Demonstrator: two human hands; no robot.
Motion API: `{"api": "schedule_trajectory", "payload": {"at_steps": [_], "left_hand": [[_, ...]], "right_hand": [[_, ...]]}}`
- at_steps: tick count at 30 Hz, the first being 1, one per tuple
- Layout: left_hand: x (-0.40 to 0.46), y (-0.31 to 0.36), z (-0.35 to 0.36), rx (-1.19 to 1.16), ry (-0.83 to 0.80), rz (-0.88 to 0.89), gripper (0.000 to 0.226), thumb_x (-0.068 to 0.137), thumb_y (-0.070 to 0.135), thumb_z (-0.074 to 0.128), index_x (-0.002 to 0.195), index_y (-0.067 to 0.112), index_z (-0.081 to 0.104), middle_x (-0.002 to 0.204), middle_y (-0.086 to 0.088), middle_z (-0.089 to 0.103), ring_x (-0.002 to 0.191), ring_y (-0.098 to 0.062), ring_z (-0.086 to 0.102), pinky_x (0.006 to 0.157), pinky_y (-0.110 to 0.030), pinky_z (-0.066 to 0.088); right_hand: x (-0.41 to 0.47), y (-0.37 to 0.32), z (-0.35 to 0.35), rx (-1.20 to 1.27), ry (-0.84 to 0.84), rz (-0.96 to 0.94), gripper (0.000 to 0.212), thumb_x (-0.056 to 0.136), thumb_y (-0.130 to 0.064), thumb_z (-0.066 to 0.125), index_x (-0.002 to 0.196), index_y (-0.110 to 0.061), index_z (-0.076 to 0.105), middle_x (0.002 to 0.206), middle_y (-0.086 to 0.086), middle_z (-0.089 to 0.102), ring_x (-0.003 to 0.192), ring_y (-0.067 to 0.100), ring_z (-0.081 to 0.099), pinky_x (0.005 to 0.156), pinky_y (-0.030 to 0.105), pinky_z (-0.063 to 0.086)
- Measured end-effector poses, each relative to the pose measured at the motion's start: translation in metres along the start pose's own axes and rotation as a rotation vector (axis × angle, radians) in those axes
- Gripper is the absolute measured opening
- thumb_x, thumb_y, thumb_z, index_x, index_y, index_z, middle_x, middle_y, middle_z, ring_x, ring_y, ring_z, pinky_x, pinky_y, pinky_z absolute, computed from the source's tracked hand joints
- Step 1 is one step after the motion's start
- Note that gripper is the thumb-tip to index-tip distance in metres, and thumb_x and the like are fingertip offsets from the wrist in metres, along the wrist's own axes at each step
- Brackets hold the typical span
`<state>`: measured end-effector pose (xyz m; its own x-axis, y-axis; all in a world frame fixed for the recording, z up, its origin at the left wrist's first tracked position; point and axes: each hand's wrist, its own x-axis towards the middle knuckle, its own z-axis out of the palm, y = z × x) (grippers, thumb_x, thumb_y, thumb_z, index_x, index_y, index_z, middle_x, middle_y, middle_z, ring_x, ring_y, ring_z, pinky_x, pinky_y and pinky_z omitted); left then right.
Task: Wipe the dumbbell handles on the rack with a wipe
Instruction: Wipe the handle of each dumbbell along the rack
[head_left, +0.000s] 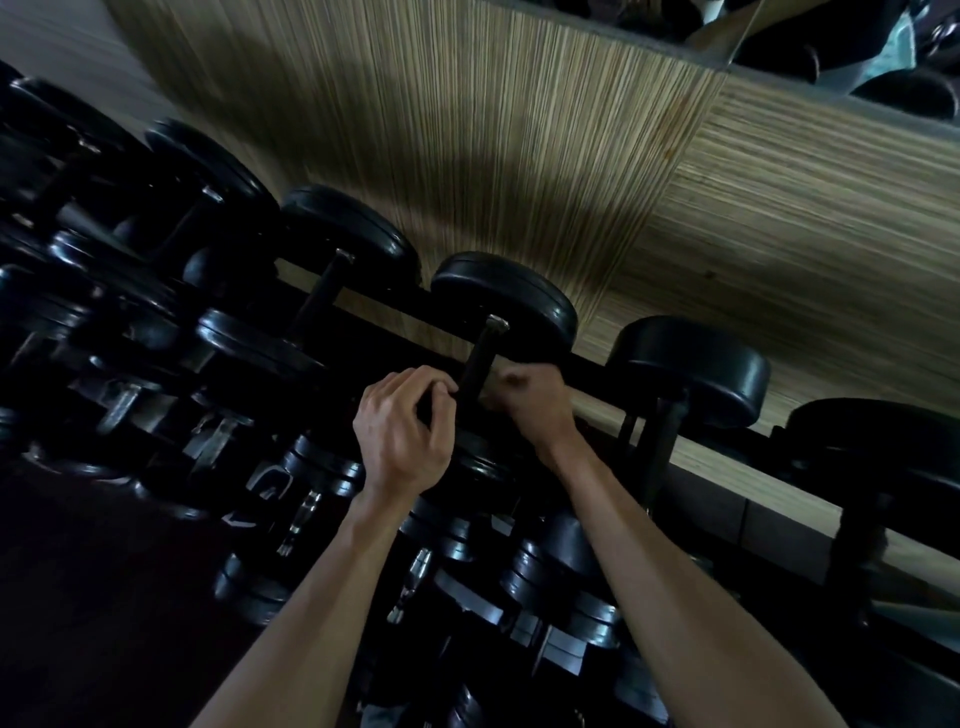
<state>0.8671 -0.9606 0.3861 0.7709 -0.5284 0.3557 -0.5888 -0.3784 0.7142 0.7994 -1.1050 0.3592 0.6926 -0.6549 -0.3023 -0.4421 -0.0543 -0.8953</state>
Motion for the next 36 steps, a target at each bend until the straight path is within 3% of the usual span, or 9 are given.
{"api": "schedule_trajectory", "payload": {"at_steps": [3, 10, 15, 18, 22, 26, 29, 31, 36], "left_hand": [[-0.001, 0.0, 0.001, -0.006, 0.002, 0.001, 0.029, 0.091, 0.025, 0.042, 0.081, 0.019, 0.069, 0.071, 0.014, 0.065, 0.069, -0.005, 0.062, 0.068, -0.041, 0.052], [0.0, 0.002, 0.0, -0.007, 0.006, 0.0, 0.029, 0.089, 0.024, 0.042, 0.081, 0.018, 0.07, 0.071, 0.013, 0.065, 0.069, -0.004, 0.062, 0.067, -0.042, 0.053], [0.0, 0.004, -0.002, -0.005, 0.012, -0.008, 0.029, 0.086, 0.023, 0.042, 0.081, 0.018, 0.07, 0.071, 0.012, 0.067, 0.071, -0.005, 0.062, 0.071, -0.042, 0.053], [-0.001, 0.003, -0.003, -0.007, 0.005, -0.013, 0.028, 0.085, 0.023, 0.042, 0.081, 0.02, 0.07, 0.072, 0.013, 0.066, 0.071, -0.004, 0.061, 0.071, -0.039, 0.053], [0.003, 0.002, -0.007, -0.006, -0.069, 0.02, 0.027, 0.085, 0.028, 0.044, 0.082, 0.022, 0.07, 0.076, 0.016, 0.066, 0.071, -0.003, 0.06, 0.067, -0.032, 0.049], [0.015, -0.033, -0.017, -0.144, -0.236, 0.103, 0.029, 0.09, 0.024, 0.043, 0.089, 0.019, 0.071, 0.087, 0.017, 0.064, 0.083, 0.002, 0.059, 0.075, -0.021, 0.048], [0.017, -0.045, -0.016, -0.213, -0.219, 0.131, 0.031, 0.089, 0.021, 0.039, 0.091, 0.014, 0.069, 0.087, 0.015, 0.061, 0.083, -0.003, 0.057, 0.074, -0.022, 0.047], [0.015, -0.042, -0.013, -0.236, -0.195, 0.122, 0.03, 0.087, 0.021, 0.039, 0.091, 0.012, 0.067, 0.086, 0.011, 0.061, 0.081, -0.008, 0.057, 0.071, -0.027, 0.047], [0.014, -0.051, -0.01, -0.273, -0.196, 0.114, 0.033, 0.089, 0.019, 0.038, 0.097, 0.013, 0.069, 0.089, 0.006, 0.068, 0.084, -0.01, 0.06, 0.073, -0.036, 0.052]], "right_hand": [[-0.016, 0.017, -0.001, -0.072, -0.159, 0.003, 0.011, 0.088, -0.007, 0.072, 0.078, -0.009, 0.078, 0.068, -0.002, 0.072, 0.063, 0.004, 0.062, 0.067, 0.024, 0.049], [0.028, 0.001, 0.007, 0.173, 0.216, 0.093, 0.026, 0.089, -0.001, 0.065, 0.074, -0.02, 0.074, 0.073, 0.001, 0.073, 0.069, 0.013, 0.071, 0.073, 0.035, 0.061], [-0.019, 0.008, 0.0, -0.024, -0.196, 0.06, 0.015, 0.085, 0.003, 0.068, 0.075, -0.006, 0.076, 0.067, -0.004, 0.069, 0.058, -0.002, 0.06, 0.066, 0.014, 0.048], [-0.002, -0.002, 0.003, 0.165, 0.025, 0.107, 0.014, 0.085, 0.009, 0.065, 0.078, 0.001, 0.075, 0.066, 0.003, 0.07, 0.056, 0.002, 0.063, 0.064, 0.018, 0.054], [0.011, -0.003, 0.009, 0.211, 0.145, 0.177, 0.015, 0.084, 0.005, 0.068, 0.075, -0.006, 0.074, 0.08, 0.019, 0.073, 0.075, 0.031, 0.069, 0.083, 0.049, 0.058], [-0.021, 0.007, 0.008, -0.072, -0.062, 0.173, 0.012, 0.085, -0.004, 0.073, 0.095, 0.001, 0.078, 0.094, 0.017, 0.076, 0.081, 0.022, 0.07, 0.078, 0.033, 0.054], [-0.009, -0.004, 0.017, 0.134, 0.247, 0.179, 0.005, 0.084, 0.002, 0.073, 0.085, -0.002, 0.076, 0.081, 0.013, 0.073, 0.067, 0.018, 0.067, 0.071, 0.028, 0.057], [0.007, -0.009, 0.02, 0.219, 0.416, 0.171, 0.02, 0.081, 0.0, 0.077, 0.071, -0.017, 0.076, 0.078, 0.011, 0.074, 0.071, 0.026, 0.072, 0.078, 0.04, 0.062], [-0.019, -0.009, 0.013, 0.013, 0.243, 0.183, 0.013, 0.083, -0.012, 0.078, 0.074, -0.003, 0.075, 0.074, 0.011, 0.071, 0.073, 0.022, 0.066, 0.077, 0.037, 0.054]]}}
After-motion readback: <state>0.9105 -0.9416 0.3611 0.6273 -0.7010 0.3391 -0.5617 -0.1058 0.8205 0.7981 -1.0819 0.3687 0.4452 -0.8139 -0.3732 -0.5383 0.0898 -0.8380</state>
